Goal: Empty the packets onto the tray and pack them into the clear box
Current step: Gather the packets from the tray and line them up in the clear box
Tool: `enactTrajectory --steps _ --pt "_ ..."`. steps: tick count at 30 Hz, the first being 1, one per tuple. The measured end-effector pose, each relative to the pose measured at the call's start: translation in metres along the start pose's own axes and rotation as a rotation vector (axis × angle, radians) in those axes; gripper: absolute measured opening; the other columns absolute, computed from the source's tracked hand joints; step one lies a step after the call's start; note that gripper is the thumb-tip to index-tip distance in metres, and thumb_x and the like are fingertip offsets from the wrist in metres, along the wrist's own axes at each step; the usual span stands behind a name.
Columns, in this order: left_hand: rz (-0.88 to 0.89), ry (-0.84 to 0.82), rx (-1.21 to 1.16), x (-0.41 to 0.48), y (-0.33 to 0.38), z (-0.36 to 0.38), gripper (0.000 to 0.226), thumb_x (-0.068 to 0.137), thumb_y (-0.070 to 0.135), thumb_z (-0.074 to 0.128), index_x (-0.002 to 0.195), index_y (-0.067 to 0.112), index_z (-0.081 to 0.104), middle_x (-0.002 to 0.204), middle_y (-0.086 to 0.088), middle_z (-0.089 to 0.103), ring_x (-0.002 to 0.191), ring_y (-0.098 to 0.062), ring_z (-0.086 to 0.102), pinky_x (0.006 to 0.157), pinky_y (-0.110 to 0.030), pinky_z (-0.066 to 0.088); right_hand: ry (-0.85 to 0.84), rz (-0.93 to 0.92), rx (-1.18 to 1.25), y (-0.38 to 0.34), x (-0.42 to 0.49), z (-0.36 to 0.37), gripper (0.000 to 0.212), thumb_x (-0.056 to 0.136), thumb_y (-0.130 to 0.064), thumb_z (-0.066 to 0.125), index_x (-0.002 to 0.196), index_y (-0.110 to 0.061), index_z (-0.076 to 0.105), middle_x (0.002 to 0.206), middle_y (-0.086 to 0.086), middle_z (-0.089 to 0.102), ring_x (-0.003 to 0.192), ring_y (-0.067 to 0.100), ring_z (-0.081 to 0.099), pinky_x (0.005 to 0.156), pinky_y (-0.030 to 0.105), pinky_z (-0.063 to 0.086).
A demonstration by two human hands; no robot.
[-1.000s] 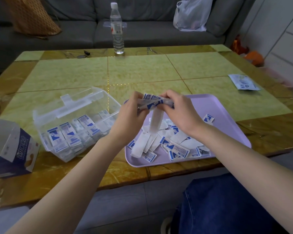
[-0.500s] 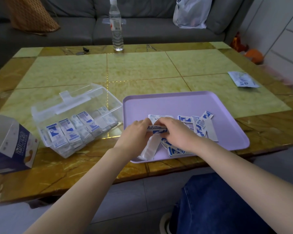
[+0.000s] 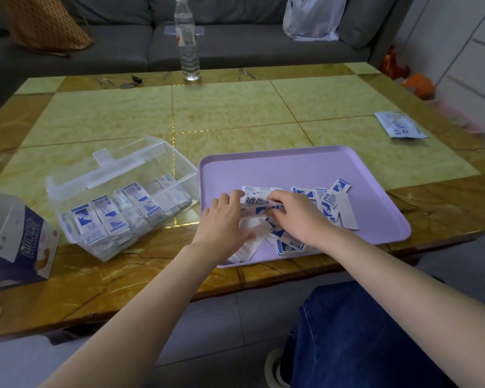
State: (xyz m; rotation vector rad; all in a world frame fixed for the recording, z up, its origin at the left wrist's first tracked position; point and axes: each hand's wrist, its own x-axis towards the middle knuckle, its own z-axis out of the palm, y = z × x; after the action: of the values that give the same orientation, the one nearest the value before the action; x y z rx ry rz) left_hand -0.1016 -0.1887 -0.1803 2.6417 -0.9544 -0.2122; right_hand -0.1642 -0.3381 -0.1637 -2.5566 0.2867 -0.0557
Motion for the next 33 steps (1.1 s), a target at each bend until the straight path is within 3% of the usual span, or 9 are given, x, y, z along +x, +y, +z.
enactTrajectory --steps 2,6,9,11,14,21,27,33 --pt "-0.028 -0.029 0.023 0.001 -0.001 0.002 0.074 0.081 0.043 0.066 0.137 0.016 0.025 0.128 -0.007 0.042 0.119 -0.026 0.04 0.099 -0.037 0.036 0.047 0.036 -0.016 0.002 0.002 -0.001 0.019 0.095 -0.019 0.052 0.111 -0.012 0.06 0.097 0.004 0.065 0.068 0.014 0.054 0.063 0.031 0.043" --pt "-0.02 -0.018 0.066 0.003 0.004 -0.001 0.074 0.081 0.041 0.066 0.135 0.014 0.024 0.124 -0.008 0.041 0.115 -0.027 0.04 0.096 -0.036 0.035 0.166 0.083 0.0 0.0 0.005 -0.012 0.026 0.095 -0.017 0.052 0.118 -0.008 0.057 0.114 0.008 0.064 0.096 0.025 0.061 0.083 0.036 0.049" --pt "0.013 0.072 -0.095 0.002 0.006 -0.006 0.082 0.082 0.035 0.066 0.144 0.017 0.015 0.127 -0.007 0.037 0.118 -0.024 0.041 0.096 -0.034 0.037 0.128 0.01 -0.035 -0.003 0.004 -0.014 0.015 0.094 -0.014 0.052 0.106 -0.014 0.061 0.102 0.005 0.066 0.083 0.022 0.057 0.072 0.034 0.046" --pt "0.03 0.113 -0.224 0.0 0.005 -0.01 0.068 0.089 0.027 0.059 0.143 0.016 0.019 0.129 -0.007 0.039 0.116 -0.022 0.045 0.094 -0.034 0.042 0.112 -0.042 -0.084 -0.006 0.002 -0.011 0.015 0.094 -0.011 0.052 0.102 -0.017 0.062 0.098 0.002 0.066 0.081 0.021 0.055 0.069 0.034 0.046" --pt "0.008 0.113 -0.287 -0.002 0.003 -0.011 0.038 0.094 0.014 0.047 0.129 0.01 0.032 0.125 -0.01 0.045 0.099 -0.025 0.056 0.083 -0.04 0.049 0.086 -0.09 -0.075 -0.015 0.001 -0.002 0.017 0.093 -0.008 0.052 0.104 -0.015 0.063 0.1 0.004 0.065 0.092 0.024 0.056 0.077 0.038 0.047" --pt "-0.018 0.118 -0.197 -0.006 -0.012 -0.013 0.001 0.096 0.011 0.04 0.096 0.01 0.04 0.095 -0.005 0.046 0.081 -0.025 0.046 0.071 -0.037 0.04 0.064 -0.17 -0.067 -0.03 0.009 0.019 0.017 0.094 -0.008 0.05 0.105 -0.012 0.062 0.098 0.006 0.064 0.096 0.024 0.049 0.08 0.035 0.041" --pt "-0.032 0.085 -0.015 -0.003 -0.027 -0.015 0.014 0.095 0.014 0.044 0.108 0.009 0.048 0.107 -0.009 0.05 0.1 -0.026 0.045 0.081 -0.036 0.041 -0.006 -0.035 0.119 -0.027 0.016 0.025 0.038 0.093 -0.002 0.05 0.13 -0.008 0.042 0.132 0.009 0.046 0.125 0.017 0.042 0.097 0.016 0.029" --pt "0.011 0.012 0.149 0.0 -0.03 -0.002 0.027 0.094 0.007 0.038 0.121 0.01 0.037 0.118 -0.01 0.043 0.109 -0.027 0.042 0.091 -0.032 0.037 -0.084 -0.027 0.158 -0.036 0.016 0.041 0.054 0.085 0.015 0.041 0.133 -0.008 0.039 0.136 0.01 0.041 0.127 0.019 0.04 0.1 0.016 0.028"
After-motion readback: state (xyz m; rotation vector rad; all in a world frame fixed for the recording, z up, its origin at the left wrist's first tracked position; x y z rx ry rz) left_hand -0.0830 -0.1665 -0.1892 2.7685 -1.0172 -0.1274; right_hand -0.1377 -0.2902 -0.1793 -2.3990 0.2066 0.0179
